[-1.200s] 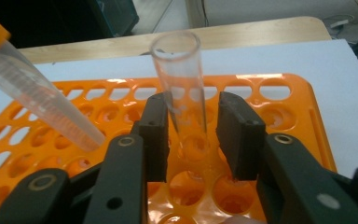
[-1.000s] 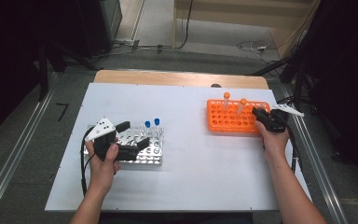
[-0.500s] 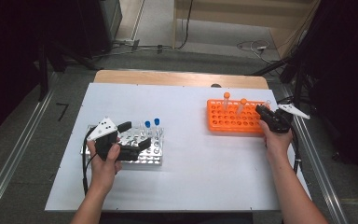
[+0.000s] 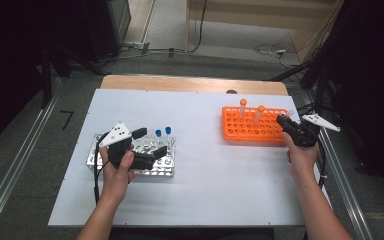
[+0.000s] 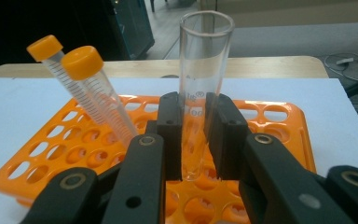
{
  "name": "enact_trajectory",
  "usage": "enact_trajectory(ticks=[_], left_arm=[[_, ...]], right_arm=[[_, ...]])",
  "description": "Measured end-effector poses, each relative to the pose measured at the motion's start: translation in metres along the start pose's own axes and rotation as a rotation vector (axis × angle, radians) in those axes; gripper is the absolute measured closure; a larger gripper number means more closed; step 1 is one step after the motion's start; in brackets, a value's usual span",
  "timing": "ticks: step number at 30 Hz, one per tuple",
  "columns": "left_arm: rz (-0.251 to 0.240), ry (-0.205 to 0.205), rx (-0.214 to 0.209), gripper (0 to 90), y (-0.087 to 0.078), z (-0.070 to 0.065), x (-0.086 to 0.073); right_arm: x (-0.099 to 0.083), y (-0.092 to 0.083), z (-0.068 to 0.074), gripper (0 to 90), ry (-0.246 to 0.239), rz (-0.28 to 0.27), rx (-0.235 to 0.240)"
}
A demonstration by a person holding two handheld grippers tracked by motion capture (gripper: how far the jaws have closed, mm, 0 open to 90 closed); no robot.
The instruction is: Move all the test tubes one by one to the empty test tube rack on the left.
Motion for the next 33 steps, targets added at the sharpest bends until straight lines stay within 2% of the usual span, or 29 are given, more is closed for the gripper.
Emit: enact_trajectory(ticks=[7,15,20,30,33], left_arm=[[0.009,0.029,-0.029,0.0,0.011,-0.01,0.005],[0.014,0.039,-0.059,0.0,0.02,-0.017,0.008],[0.016,0.044,-0.072,0.0,0.023,-0.021,0.01],[0.022,0.054,-0.098,0.0,0.028,-0.029,0.01],[0.028,0.056,-0.123,1.9,0.03,-0.033,0.009]], right_arm=[[-0.004,-0.018,0.004,73.9,-0.01,0.01,0.032],[-0.007,-0.034,0.025,73.9,-0.037,0.021,0.107],[-0.009,-0.039,0.048,73.9,-0.06,0.035,0.175],[-0.016,-0.044,0.107,73.9,-0.161,0.073,0.299],[-0.019,-0.045,0.123,73.8,-0.188,0.083,0.328]])
Point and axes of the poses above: each handheld gripper's, and its own axes: y roughly forward along the jaws, x roughly out of its top, z roughly to its left, the point moved 8 cm from there along y, roughly forward along the jaws
